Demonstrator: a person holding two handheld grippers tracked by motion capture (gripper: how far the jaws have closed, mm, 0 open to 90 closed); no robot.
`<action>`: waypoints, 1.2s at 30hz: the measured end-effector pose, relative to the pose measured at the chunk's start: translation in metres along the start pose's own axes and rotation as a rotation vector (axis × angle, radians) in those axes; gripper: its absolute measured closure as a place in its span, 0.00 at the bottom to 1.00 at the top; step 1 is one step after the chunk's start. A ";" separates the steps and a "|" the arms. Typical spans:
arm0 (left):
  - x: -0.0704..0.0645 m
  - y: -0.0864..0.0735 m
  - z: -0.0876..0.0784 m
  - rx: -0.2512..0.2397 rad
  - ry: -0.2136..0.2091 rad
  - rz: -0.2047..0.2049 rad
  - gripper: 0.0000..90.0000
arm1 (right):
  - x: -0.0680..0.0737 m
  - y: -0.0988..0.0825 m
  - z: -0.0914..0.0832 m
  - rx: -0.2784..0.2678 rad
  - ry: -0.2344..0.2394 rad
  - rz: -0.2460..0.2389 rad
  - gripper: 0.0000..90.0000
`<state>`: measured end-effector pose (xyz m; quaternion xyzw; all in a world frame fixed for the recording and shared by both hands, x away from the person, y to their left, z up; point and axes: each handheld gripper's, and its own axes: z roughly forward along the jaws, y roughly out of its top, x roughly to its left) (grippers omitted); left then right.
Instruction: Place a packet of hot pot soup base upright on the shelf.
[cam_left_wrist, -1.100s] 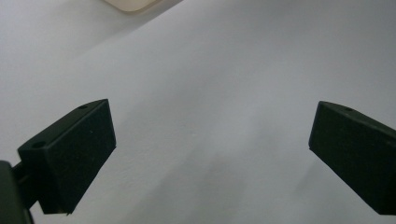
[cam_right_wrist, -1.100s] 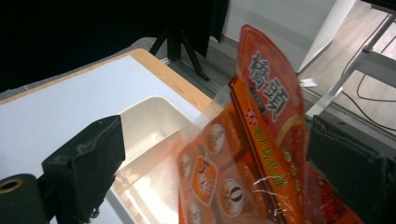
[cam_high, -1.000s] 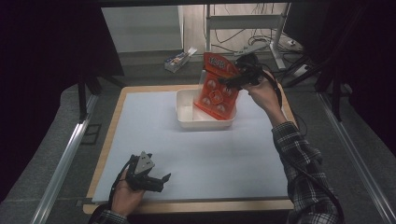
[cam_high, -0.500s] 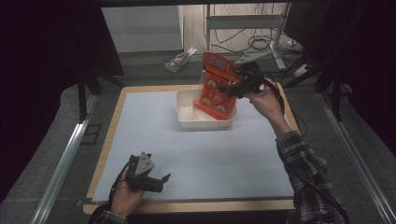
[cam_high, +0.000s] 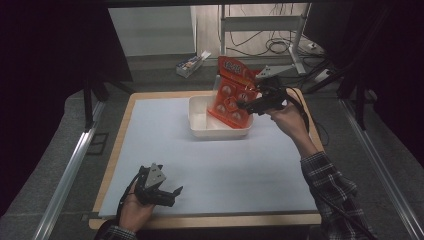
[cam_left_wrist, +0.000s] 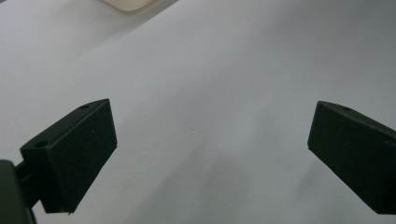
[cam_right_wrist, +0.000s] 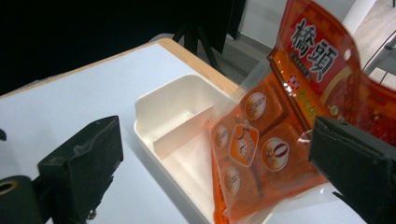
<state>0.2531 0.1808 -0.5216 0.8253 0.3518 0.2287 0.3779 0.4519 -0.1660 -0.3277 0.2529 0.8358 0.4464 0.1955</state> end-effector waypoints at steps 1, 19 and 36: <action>0.000 0.000 0.000 0.000 0.000 -0.001 0.01 | 0.001 -0.002 -0.001 0.001 0.001 -0.002 0.03; -0.001 0.000 0.001 0.015 -0.002 0.011 0.01 | 0.027 -0.029 -0.003 -0.001 0.021 -0.017 0.02; -0.001 0.000 0.002 0.019 -0.003 0.019 0.01 | 0.042 -0.056 -0.003 0.002 0.031 -0.005 0.02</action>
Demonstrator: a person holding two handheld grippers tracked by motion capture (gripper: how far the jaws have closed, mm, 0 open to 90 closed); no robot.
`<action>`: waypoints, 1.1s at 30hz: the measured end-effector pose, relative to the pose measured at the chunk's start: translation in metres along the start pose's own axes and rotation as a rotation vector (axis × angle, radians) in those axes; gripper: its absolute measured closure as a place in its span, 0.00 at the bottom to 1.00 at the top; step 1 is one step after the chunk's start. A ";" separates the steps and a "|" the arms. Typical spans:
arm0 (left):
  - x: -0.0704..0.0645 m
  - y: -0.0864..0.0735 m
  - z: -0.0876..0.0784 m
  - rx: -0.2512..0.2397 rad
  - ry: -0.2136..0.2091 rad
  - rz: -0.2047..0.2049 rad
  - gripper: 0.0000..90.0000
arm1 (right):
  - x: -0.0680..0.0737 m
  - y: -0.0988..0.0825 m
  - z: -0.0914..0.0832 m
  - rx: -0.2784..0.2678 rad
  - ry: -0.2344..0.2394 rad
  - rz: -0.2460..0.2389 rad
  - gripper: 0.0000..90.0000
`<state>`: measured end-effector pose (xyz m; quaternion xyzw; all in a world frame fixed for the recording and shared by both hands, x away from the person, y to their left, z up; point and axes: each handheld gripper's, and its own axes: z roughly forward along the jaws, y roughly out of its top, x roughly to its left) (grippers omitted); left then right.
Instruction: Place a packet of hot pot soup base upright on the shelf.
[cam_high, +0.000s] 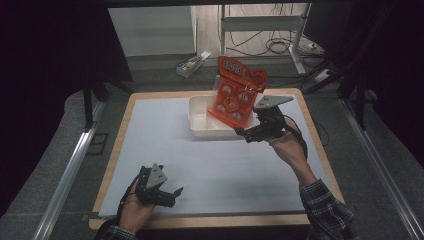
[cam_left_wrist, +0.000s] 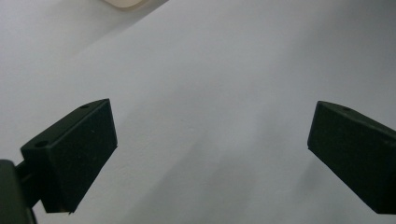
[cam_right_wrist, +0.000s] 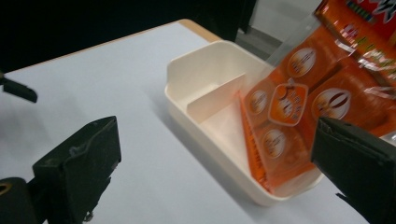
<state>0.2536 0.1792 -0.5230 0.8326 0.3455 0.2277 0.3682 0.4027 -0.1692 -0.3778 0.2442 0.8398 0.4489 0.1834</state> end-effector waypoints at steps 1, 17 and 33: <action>0.000 0.000 0.000 0.001 0.000 0.001 0.01 | 0.000 -0.002 0.000 0.001 0.008 0.002 0.02; -0.001 0.000 0.001 0.004 0.003 0.011 0.01 | 0.001 -0.044 -0.008 -0.008 0.024 0.048 0.00; -0.002 0.000 0.001 0.006 0.001 0.017 0.01 | 0.011 -0.082 -0.019 0.057 -0.043 0.001 0.00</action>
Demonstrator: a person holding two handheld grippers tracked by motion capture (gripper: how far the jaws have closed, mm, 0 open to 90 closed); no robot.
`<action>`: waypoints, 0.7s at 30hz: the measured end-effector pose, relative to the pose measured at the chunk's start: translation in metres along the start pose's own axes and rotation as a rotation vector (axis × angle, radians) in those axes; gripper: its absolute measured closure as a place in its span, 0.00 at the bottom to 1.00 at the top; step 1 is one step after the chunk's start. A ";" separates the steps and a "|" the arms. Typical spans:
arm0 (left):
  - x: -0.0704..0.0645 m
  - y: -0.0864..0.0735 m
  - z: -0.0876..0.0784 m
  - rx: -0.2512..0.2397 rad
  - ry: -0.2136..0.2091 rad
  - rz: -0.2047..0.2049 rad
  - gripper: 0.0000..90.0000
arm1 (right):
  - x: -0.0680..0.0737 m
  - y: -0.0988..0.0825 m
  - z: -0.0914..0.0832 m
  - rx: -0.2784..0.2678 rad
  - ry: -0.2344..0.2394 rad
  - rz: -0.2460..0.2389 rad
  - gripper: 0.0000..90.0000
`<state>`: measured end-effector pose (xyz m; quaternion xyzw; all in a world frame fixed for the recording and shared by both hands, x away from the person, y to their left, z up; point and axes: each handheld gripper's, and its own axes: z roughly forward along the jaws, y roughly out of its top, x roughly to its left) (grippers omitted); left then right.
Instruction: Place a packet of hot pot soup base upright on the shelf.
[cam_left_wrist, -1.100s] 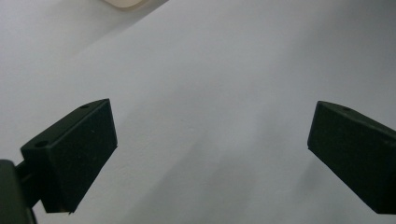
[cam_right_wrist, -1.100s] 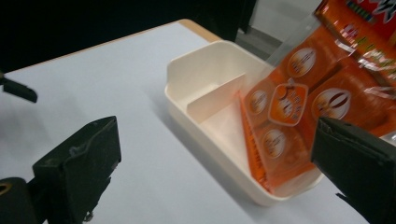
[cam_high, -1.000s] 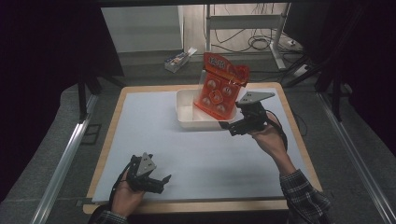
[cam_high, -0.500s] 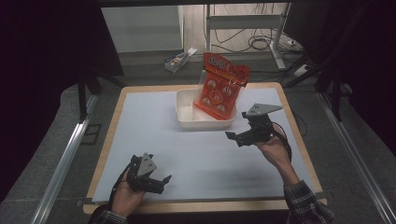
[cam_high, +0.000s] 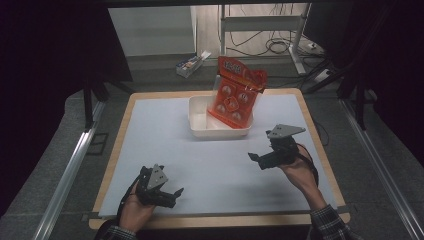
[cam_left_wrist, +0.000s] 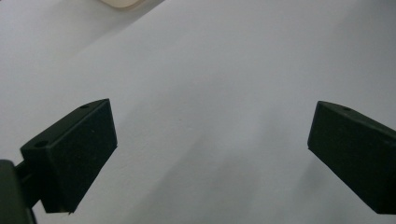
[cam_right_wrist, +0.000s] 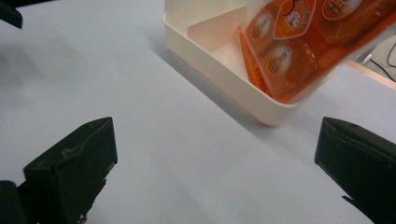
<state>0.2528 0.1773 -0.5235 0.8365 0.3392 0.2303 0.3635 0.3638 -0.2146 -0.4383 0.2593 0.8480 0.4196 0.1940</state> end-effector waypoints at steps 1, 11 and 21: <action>0.000 0.000 0.000 0.001 0.000 0.001 0.01 | 0.000 -0.003 -0.001 0.004 -0.006 -0.002 0.00; -0.001 0.000 0.001 -0.001 0.000 -0.002 0.01 | 0.001 -0.031 -0.016 0.003 -0.046 0.029 0.00; -0.001 0.000 0.001 0.004 0.001 0.006 0.01 | 0.004 -0.050 -0.029 0.011 -0.065 0.053 0.00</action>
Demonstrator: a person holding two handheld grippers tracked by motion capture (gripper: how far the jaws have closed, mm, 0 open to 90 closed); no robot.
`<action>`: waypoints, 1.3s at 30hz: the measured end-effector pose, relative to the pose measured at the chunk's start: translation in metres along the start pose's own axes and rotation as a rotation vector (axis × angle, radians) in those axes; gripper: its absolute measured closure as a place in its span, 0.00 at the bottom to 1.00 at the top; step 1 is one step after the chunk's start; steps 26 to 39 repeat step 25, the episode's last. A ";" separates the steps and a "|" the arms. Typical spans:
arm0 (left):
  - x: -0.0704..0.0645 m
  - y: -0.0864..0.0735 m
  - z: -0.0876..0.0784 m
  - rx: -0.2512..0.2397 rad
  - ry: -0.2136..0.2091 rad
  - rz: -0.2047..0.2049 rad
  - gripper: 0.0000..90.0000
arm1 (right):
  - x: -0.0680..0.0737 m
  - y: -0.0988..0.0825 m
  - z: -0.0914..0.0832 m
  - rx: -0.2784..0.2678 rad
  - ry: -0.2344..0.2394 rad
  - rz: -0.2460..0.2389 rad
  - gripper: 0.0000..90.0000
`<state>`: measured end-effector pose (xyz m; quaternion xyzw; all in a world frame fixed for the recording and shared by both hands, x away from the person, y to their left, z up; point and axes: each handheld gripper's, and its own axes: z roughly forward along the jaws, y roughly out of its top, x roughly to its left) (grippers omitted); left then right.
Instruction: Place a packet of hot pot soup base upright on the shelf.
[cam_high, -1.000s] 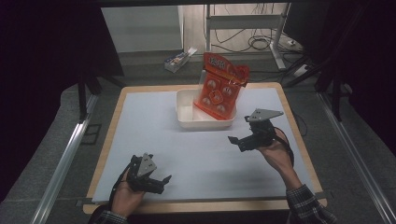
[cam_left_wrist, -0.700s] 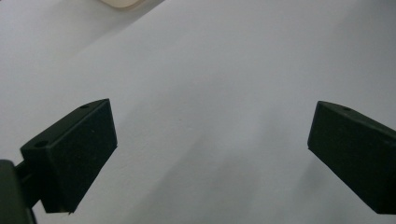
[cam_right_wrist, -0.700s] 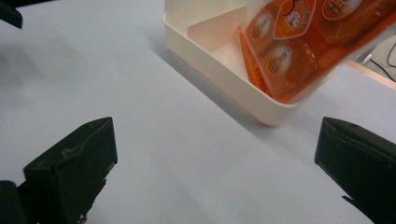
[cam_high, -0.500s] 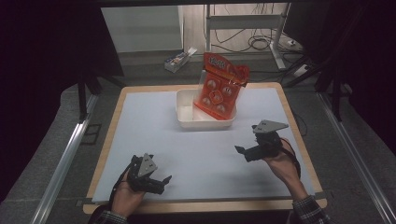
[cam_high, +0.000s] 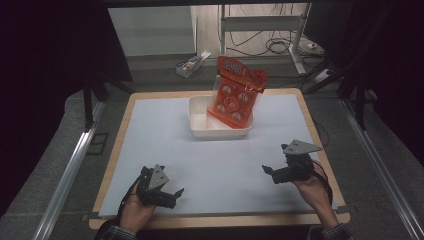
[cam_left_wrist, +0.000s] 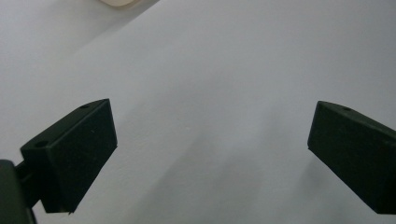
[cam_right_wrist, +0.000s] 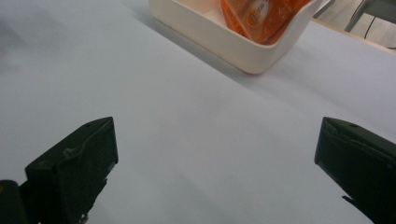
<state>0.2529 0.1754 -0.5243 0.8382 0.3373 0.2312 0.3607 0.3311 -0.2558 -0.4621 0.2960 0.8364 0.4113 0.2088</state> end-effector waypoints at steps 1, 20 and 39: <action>0.000 0.000 0.000 0.000 -0.001 0.000 0.01 | 0.000 -0.004 -0.002 0.005 -0.007 0.001 0.00; -0.002 0.000 0.003 0.015 -0.005 0.005 0.01 | 0.000 -0.043 -0.003 0.122 -0.016 0.062 0.00; -0.002 0.000 0.003 0.020 -0.003 0.010 0.01 | -0.001 -0.042 -0.003 0.079 0.008 0.097 0.00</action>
